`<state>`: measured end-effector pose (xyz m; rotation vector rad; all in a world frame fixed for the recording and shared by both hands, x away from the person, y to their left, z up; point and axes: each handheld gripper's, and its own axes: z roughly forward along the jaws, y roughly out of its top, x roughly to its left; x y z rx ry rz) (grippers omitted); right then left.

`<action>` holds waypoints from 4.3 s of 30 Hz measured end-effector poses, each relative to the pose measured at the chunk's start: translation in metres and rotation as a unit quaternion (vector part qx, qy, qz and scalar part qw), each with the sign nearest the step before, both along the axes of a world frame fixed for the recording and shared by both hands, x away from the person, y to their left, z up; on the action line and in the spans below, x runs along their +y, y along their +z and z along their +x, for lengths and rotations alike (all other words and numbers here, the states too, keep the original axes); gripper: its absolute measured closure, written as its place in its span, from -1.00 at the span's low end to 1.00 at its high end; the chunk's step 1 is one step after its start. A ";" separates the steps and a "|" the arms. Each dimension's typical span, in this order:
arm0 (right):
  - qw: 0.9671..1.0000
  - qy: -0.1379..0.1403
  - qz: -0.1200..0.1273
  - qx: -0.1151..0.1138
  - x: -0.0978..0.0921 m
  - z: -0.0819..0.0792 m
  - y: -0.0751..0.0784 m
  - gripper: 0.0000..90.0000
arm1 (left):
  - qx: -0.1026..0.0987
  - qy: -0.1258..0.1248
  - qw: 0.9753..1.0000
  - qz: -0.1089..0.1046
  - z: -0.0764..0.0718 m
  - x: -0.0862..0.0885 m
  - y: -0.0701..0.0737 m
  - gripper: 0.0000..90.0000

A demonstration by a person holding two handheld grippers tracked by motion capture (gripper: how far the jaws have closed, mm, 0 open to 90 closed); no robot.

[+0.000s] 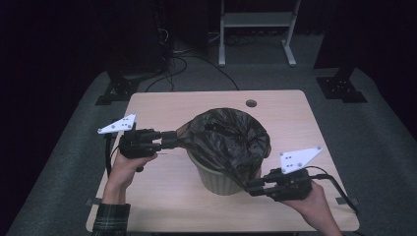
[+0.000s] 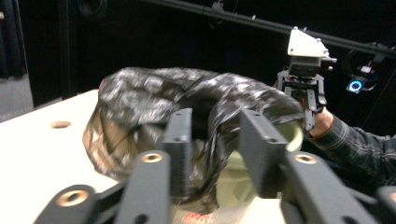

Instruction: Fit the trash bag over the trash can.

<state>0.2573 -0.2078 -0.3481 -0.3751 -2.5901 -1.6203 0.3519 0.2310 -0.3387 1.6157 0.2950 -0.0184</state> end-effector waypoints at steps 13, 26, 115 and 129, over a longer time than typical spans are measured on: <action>0.993 -0.091 0.038 -0.066 -0.039 0.021 0.048 0.17 | -0.027 0.003 1.000 0.003 0.001 -0.022 0.031 -0.24; 0.984 -0.166 0.018 -0.054 -0.039 0.092 0.043 0.00 | -0.033 -0.018 0.996 0.082 0.027 -0.085 0.033 -0.34; 0.967 -0.242 0.032 -0.073 -0.041 0.112 0.059 0.17 | -0.031 0.007 0.998 0.060 0.002 -0.012 0.006 0.99; 0.983 -0.174 0.026 -0.051 -0.016 0.095 0.046 0.39 | -0.029 0.005 0.998 0.061 0.001 -0.013 0.006 0.99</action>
